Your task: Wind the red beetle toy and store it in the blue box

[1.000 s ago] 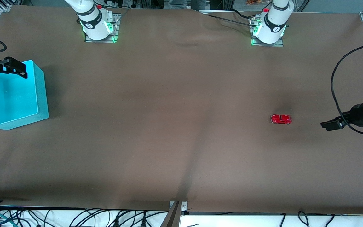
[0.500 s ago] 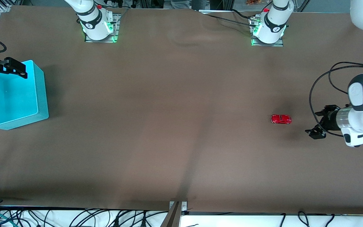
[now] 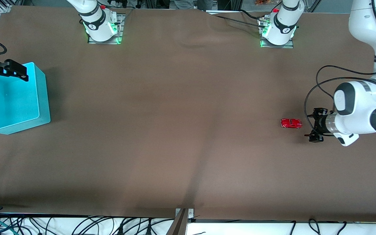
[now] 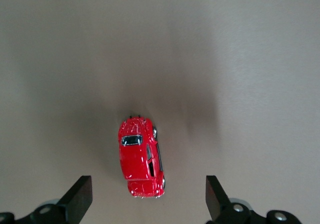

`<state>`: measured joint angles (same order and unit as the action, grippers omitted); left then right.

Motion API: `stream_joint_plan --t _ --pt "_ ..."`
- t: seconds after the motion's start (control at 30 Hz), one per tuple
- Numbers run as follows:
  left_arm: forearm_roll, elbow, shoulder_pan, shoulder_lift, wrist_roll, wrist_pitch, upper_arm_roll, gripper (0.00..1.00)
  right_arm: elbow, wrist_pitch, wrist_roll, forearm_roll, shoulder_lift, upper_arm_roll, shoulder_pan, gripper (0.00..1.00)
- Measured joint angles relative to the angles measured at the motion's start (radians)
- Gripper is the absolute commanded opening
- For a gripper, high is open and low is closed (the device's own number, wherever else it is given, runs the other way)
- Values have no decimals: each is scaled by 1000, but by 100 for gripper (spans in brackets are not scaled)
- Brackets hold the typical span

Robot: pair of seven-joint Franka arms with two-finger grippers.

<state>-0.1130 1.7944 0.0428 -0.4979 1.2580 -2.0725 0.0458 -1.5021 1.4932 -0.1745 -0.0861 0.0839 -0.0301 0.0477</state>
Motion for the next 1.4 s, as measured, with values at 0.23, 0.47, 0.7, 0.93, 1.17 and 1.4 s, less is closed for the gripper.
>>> stream_joint_plan --t 0.23,0.47,0.7,0.93,1.17,1.4 --pt "-1 64 -20 -1 86 -50 -11 100 0 0 0 0 0 0 0 100" --pt "-1 121 -29 -1 121 -118 -12 100 0 0 0 0 0 0 0 100" --pt "-1 177 -28 -1 132 -198 -11 100 0 0 0 0 0 0 0 100" --pt "-1 188 -28 -3 134 -226 -10 100 0 0 0 0 0 0 0 100" --pt "-1 190 -28 -24 135 -260 -10 100 0 0 0 0 0 0 0 100" --pt "-1 190 -28 -42 144 -283 -10 77 0 0 0 0 0 0 0 100"
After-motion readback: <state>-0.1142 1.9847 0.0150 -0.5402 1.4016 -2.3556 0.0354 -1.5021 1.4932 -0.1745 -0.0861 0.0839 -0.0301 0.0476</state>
